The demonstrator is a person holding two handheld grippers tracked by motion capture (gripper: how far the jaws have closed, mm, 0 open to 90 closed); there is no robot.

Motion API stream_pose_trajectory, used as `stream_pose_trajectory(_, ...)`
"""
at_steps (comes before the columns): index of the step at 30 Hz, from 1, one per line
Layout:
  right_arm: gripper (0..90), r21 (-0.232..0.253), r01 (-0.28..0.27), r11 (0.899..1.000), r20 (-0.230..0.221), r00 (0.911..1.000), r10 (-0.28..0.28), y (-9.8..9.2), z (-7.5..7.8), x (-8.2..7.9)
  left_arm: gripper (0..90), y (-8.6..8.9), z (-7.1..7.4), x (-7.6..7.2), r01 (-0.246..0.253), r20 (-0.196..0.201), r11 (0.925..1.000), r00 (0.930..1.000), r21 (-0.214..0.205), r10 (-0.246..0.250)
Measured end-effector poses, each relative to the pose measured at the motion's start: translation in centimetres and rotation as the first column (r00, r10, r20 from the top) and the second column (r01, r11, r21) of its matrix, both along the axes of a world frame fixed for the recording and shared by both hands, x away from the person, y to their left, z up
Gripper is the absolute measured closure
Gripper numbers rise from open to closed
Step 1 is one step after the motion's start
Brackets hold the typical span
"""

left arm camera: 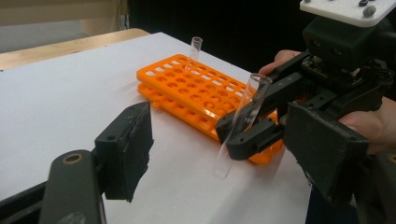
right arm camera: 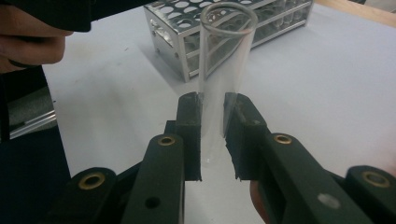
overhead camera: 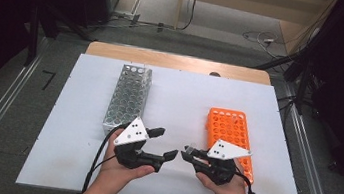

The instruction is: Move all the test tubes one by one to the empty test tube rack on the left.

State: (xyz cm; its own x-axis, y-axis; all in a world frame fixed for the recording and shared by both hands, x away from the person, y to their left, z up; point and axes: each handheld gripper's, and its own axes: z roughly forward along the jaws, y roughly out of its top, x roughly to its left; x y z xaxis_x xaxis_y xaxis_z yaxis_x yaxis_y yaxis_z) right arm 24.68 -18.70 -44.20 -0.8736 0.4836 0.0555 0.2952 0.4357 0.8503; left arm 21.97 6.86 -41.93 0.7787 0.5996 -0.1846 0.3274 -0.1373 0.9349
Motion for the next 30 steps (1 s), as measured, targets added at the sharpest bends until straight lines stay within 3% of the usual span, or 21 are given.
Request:
stream_pose_trajectory(13, 74.0, -0.010, -0.055, 0.998, -0.009, 0.9985, 0.055, 1.7, -0.2, -0.9, 43.2, -1.6, -0.3, -0.3, 0.066, 0.003, 0.9978, 0.9978, 0.011, -0.066)
stream_pose_trajectory(20, 74.0, -0.005, -0.075, 0.997, -0.019, 0.9970, 0.075, 2.1, -0.1, -1.2, 54.0, -2.2, -0.6, -0.4, 0.072, 0.000, 0.9967, 0.9974, 0.039, -0.072)
stream_pose_trajectory(30, 74.0, 0.002, -0.094, 0.996, -0.027, 0.9952, 0.094, 2.4, -0.1, -1.4, 69.9, -2.5, -0.6, -0.5, 0.089, 0.001, 0.9951, 0.9960, 0.044, -0.089)
